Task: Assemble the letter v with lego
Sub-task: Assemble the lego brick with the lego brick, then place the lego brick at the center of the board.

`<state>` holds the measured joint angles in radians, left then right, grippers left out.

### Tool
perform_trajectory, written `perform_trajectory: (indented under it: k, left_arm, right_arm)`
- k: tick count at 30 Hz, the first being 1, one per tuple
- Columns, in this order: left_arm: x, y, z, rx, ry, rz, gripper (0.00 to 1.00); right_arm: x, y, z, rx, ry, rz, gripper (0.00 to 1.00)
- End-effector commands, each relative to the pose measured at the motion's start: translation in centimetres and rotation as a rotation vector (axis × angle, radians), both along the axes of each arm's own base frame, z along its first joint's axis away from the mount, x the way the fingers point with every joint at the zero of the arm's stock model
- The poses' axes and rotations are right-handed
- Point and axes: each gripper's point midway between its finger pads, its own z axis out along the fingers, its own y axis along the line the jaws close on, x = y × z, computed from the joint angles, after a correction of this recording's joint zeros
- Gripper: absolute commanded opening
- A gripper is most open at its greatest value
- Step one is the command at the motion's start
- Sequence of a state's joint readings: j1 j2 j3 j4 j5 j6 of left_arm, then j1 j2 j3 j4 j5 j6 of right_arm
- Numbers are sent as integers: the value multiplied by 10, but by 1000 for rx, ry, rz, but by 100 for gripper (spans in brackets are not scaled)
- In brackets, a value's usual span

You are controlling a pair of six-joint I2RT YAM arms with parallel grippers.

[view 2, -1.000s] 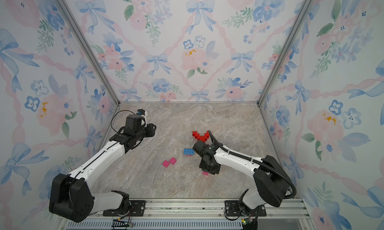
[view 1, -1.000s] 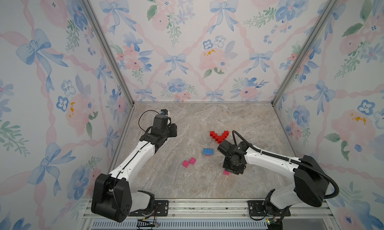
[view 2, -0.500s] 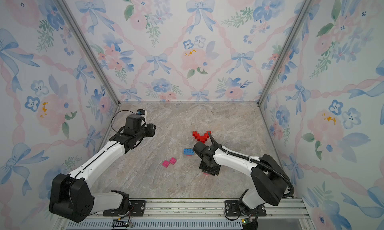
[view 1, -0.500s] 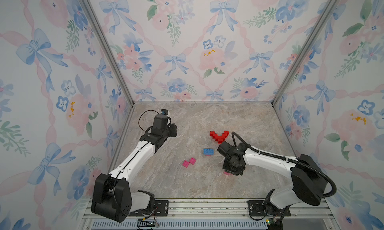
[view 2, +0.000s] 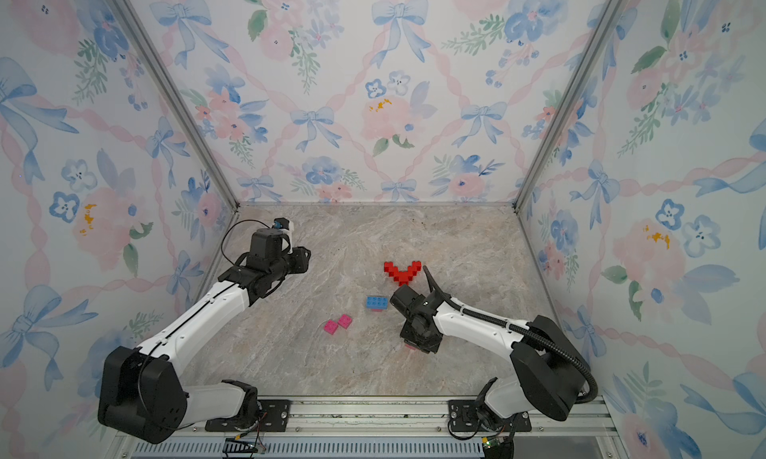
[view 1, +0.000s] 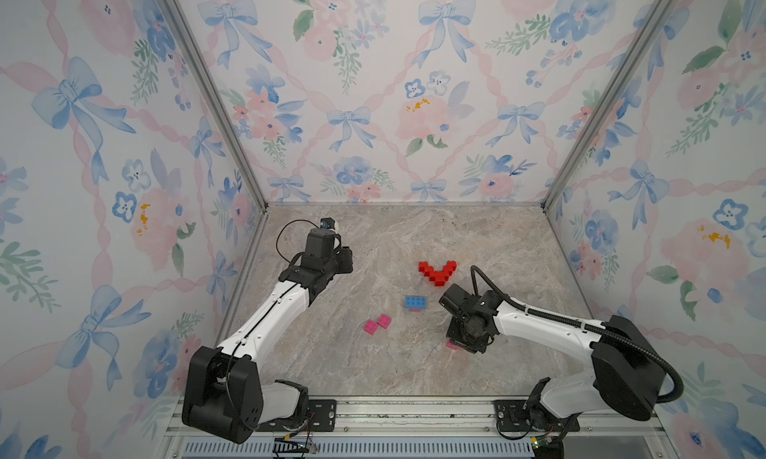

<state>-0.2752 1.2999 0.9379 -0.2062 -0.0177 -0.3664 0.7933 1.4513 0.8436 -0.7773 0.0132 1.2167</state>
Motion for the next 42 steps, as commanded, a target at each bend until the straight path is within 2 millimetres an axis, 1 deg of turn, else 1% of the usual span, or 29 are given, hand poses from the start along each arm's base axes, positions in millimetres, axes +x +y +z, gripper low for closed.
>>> perform_trajectory:
  k: [1, 4, 7, 9, 11, 13, 17, 18, 19, 23, 25, 26, 30, 33, 37, 42]
  left_arm:
    - [-1, 3, -4, 15, 1, 1, 44]
    - [-1, 3, -4, 18, 0, -2, 44]
    - [-2, 3, -4, 12, 0, 3, 44]
    - [-3, 2, -4, 6, 2, 3, 44]
    - [-4, 1, -2, 4, -2, 2, 44]
    - [-6, 1, 0, 6, -10, 6, 44]
    - [-7, 3, 3, 3, -21, 19, 44]
    - [-8, 2, 3, 0, -18, 18, 44]
    - [-8, 1, 3, -4, -19, 18, 44]
    - [-9, -3, 0, -1, -10, 13, 44]
    - [-8, -5, -1, 4, -9, 10, 44]
    - [-8, -7, 0, 4, -10, 6, 45]
    - [-8, -12, 0, -1, -9, -1, 45]
    - [-9, -12, 1, -2, -10, 0, 45]
    - [-10, -14, -2, -10, -2, 1, 45]
    - [-11, -15, 0, -13, -7, 5, 45]
  right_arm:
    - [-6, -17, -26, -55, 75, -22, 0]
    - [14, -9, -15, -56, 52, 109, 0]
    - [30, 7, -1, -102, 52, 341, 0]
    - [35, 20, -5, -123, 87, 494, 0]
    - [38, 31, -6, -131, 106, 599, 0]
    - [39, 40, -9, -127, 119, 658, 0]
    - [43, 44, -11, -129, 120, 621, 0]
    - [44, 45, -8, -125, 112, 606, 3]
    - [45, 46, -6, -119, 103, 598, 6]
    - [51, 49, 11, -110, 61, 546, 29]
    - [55, 49, 20, -112, 43, 533, 36]
    - [57, 49, 23, -112, 36, 529, 37]
    - [62, 45, 30, -106, 14, 498, 36]
    - [63, 44, 29, -66, -2, 460, 34]
    - [64, 44, 19, -31, -10, 435, 30]
    - [62, 47, 0, -7, -8, 418, 26]
